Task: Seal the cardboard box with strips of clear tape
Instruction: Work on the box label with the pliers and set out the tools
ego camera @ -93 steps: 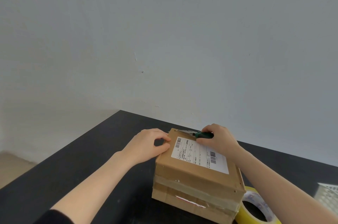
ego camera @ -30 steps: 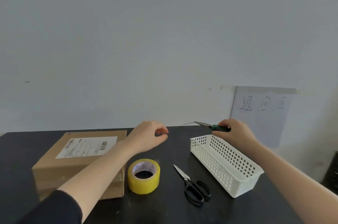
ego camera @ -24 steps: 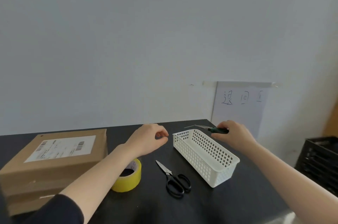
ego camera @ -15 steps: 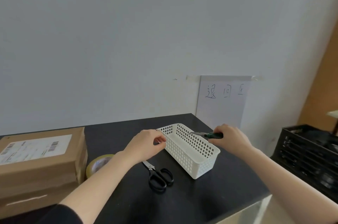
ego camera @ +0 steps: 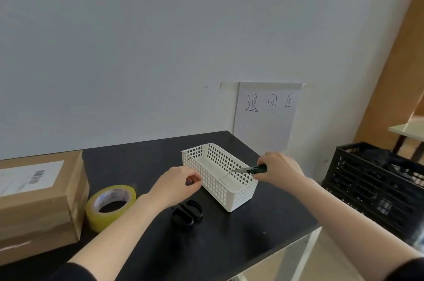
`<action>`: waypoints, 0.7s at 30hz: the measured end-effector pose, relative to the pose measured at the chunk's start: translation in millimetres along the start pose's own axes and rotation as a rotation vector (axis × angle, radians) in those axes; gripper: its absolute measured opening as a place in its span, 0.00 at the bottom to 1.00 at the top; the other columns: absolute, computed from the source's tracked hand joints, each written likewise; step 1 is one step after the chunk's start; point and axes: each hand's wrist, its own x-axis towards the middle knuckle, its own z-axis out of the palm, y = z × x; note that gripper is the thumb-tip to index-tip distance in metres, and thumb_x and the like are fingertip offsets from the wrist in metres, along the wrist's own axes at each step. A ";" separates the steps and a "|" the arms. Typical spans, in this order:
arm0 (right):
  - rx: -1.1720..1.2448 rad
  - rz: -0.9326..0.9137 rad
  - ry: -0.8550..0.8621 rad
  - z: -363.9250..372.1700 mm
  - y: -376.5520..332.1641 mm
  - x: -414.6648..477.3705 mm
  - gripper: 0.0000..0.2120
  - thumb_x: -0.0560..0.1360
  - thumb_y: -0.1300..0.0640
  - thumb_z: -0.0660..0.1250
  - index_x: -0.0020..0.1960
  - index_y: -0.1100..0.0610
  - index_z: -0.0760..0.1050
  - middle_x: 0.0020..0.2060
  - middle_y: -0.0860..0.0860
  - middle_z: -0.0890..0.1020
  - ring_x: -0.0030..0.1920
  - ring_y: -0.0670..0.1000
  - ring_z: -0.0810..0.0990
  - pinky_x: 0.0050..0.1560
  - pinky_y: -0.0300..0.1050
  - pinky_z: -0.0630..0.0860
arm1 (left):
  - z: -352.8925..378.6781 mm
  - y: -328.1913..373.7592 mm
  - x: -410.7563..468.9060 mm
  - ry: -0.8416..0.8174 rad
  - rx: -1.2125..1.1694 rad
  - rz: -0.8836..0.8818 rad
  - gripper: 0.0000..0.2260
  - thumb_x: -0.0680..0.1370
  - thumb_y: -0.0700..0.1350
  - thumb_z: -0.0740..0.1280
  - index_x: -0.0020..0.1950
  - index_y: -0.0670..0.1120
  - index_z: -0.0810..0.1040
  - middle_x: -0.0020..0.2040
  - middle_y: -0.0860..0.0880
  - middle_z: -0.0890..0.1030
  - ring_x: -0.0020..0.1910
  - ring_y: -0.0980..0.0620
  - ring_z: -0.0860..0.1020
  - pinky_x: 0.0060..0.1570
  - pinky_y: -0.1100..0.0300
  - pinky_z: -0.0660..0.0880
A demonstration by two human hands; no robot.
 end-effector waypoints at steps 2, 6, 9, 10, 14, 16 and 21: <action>-0.013 0.002 -0.002 2.4 0.9 1.3 0.12 0.72 0.42 0.66 0.49 0.49 0.78 0.44 0.45 0.74 0.45 0.49 0.71 0.46 0.44 0.64 | 1.8 0.0 0.6 -0.004 0.000 -0.003 0.07 0.77 0.52 0.65 0.53 0.56 0.81 0.48 0.61 0.79 0.46 0.63 0.77 0.48 0.66 0.76; -0.011 0.019 0.007 6.3 0.1 3.4 0.12 0.72 0.43 0.66 0.49 0.50 0.78 0.44 0.45 0.75 0.45 0.49 0.72 0.46 0.44 0.65 | 3.6 -3.1 1.2 -0.008 -0.002 -0.014 0.08 0.77 0.53 0.65 0.53 0.56 0.80 0.48 0.61 0.79 0.47 0.63 0.77 0.49 0.64 0.77; -0.003 0.026 0.015 8.7 -2.6 4.6 0.11 0.72 0.43 0.66 0.47 0.50 0.77 0.44 0.45 0.76 0.45 0.49 0.73 0.46 0.44 0.66 | 4.3 -4.4 0.0 -0.010 0.000 -0.020 0.08 0.76 0.52 0.66 0.53 0.56 0.80 0.48 0.61 0.79 0.47 0.64 0.77 0.50 0.63 0.77; 0.000 0.026 0.020 9.6 -3.5 5.2 0.10 0.72 0.44 0.66 0.46 0.50 0.77 0.45 0.46 0.76 0.45 0.50 0.73 0.46 0.44 0.67 | 4.1 -4.9 -0.5 -0.009 0.002 -0.021 0.08 0.76 0.52 0.66 0.53 0.56 0.80 0.48 0.61 0.79 0.46 0.64 0.77 0.49 0.63 0.77; 0.012 0.029 0.027 12.4 -5.5 5.4 0.12 0.71 0.43 0.67 0.47 0.51 0.77 0.45 0.46 0.77 0.46 0.50 0.75 0.46 0.44 0.68 | 2.6 -8.2 -2.0 -0.012 0.016 -0.027 0.08 0.76 0.53 0.66 0.54 0.56 0.80 0.48 0.61 0.79 0.46 0.64 0.77 0.49 0.64 0.76; 0.013 0.026 0.034 12.6 -5.5 5.2 0.13 0.70 0.43 0.67 0.48 0.51 0.78 0.45 0.47 0.77 0.47 0.50 0.75 0.47 0.45 0.69 | 1.9 -10.3 -1.9 -0.017 0.025 -0.032 0.08 0.77 0.53 0.66 0.54 0.57 0.80 0.49 0.61 0.79 0.47 0.64 0.77 0.49 0.64 0.76; 0.029 0.040 0.055 9.3 -4.6 4.3 0.14 0.70 0.42 0.67 0.47 0.51 0.77 0.43 0.47 0.77 0.45 0.50 0.74 0.46 0.45 0.69 | -1.2 -9.3 -1.1 -0.009 0.030 -0.024 0.08 0.77 0.52 0.66 0.54 0.56 0.81 0.48 0.61 0.79 0.47 0.63 0.77 0.48 0.65 0.76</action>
